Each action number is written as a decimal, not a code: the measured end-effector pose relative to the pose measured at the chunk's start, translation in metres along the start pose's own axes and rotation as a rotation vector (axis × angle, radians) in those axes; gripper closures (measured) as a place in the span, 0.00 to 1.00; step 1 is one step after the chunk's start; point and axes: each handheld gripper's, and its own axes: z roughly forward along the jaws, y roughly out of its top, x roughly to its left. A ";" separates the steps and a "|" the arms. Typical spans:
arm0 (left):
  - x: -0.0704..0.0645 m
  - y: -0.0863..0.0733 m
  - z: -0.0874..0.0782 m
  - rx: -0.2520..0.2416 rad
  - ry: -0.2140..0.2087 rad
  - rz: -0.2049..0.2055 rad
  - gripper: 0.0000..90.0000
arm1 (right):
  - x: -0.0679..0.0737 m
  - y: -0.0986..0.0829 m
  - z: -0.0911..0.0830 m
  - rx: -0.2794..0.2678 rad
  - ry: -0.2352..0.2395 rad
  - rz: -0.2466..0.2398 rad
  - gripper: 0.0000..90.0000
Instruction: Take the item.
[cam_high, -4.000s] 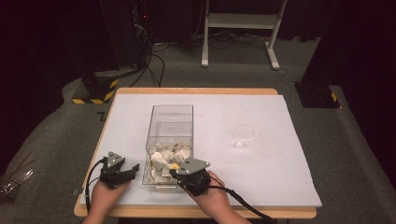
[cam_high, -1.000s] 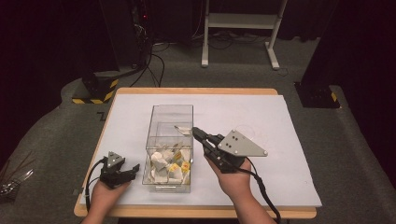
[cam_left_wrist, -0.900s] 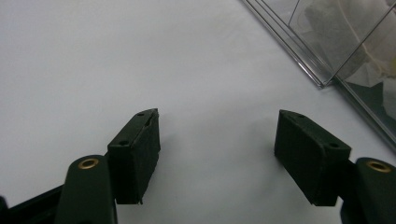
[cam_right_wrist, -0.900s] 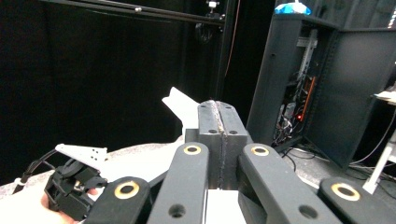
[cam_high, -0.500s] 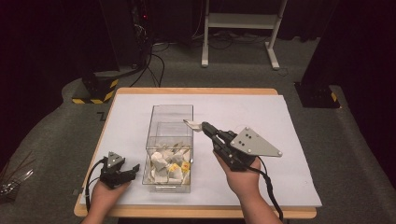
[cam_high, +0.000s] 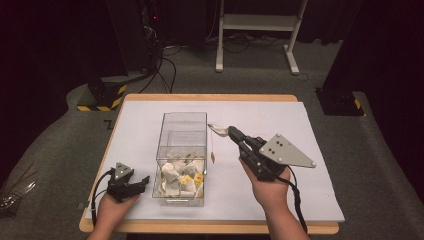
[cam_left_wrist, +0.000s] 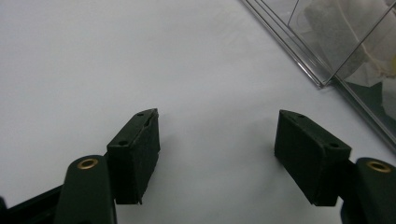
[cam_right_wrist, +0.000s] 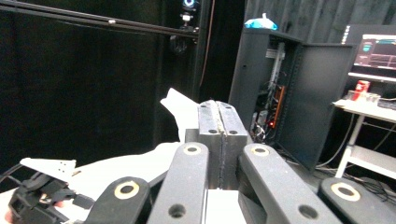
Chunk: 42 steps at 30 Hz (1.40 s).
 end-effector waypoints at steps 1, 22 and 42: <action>0.000 0.000 0.000 -0.001 0.000 0.000 0.35 | -0.002 0.000 0.000 0.000 -0.006 0.001 1.00; 0.000 0.000 0.000 -0.001 0.000 0.002 0.35 | -0.038 -0.013 -0.008 0.032 -0.120 0.021 1.00; 0.000 0.000 0.000 0.000 0.000 0.002 0.34 | -0.080 -0.021 -0.020 0.054 -0.254 0.042 1.00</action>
